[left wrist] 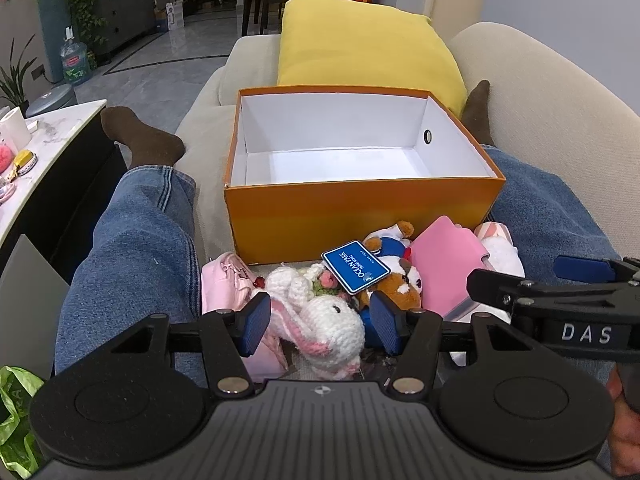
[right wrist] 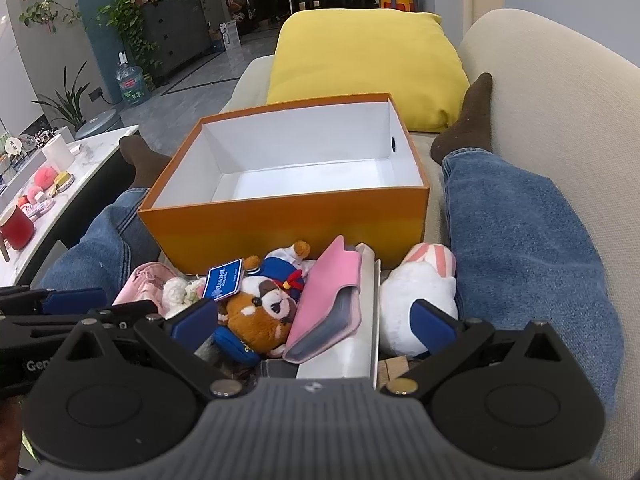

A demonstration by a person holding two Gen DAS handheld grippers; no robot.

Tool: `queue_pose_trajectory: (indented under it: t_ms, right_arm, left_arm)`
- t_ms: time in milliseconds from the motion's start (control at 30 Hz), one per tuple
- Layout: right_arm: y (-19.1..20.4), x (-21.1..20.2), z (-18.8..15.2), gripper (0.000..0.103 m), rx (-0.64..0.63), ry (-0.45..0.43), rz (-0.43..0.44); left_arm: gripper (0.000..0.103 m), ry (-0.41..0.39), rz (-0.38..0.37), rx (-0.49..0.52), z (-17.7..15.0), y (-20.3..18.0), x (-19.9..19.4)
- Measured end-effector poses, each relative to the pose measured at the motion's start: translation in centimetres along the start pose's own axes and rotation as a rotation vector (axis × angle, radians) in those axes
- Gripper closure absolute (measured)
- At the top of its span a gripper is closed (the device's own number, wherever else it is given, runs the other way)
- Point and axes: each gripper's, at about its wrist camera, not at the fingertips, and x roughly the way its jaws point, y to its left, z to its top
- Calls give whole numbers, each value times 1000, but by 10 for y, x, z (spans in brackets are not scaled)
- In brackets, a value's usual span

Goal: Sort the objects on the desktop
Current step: 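Move the left tool toward the pink pouch in the pile, then grasp the pink pouch with the left tool while the right tool grasps the pink wallet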

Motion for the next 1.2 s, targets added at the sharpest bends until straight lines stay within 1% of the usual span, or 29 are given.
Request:
queue_pose_trajectory:
  t_ms: [167, 233, 333, 367, 433, 500, 567, 700, 767, 800, 967, 1200]
  right_arm:
    - [0, 3, 0, 2, 6, 1, 2]
    - [0, 4, 0, 4, 7, 6, 12]
    - [2, 8, 0, 15, 2, 21, 33]
    - [3, 9, 0, 21, 2, 27, 45]
    - [5, 13, 1, 28, 4, 45, 73]
    - [9, 18, 1, 31, -1, 61, 100]
    - [15, 22, 1, 39, -18, 76, 120]
    - [25, 31, 4, 47, -44, 100, 162]
    - [28, 36, 6, 51, -54, 115, 175]
    - [29, 37, 7, 53, -56, 117, 180]
    - [23, 43, 16, 53, -68, 114, 143]
    - [-4, 47, 34, 53, -54, 126, 73]
  left_arm:
    - [38, 9, -9, 0, -2, 9, 0]
    - [38, 7, -7, 7, -3, 12, 0]
    - [40, 9, -7, 7, -3, 17, 0]
    - [40, 12, -7, 4, -2, 20, 0]
    - [40, 17, -6, -6, -2, 24, 2]
    - [41, 23, 2, -15, -1, 29, 3]
    - [41, 26, 8, -23, -1, 34, 4]
    - [42, 35, 18, -42, -1, 45, 7]
    - [45, 45, 21, -51, -1, 52, 10]
    - [48, 52, 22, -55, 0, 56, 12]
    - [49, 92, 38, -88, 6, 76, 24]
    - [49, 188, -30, -89, 26, 92, 54]
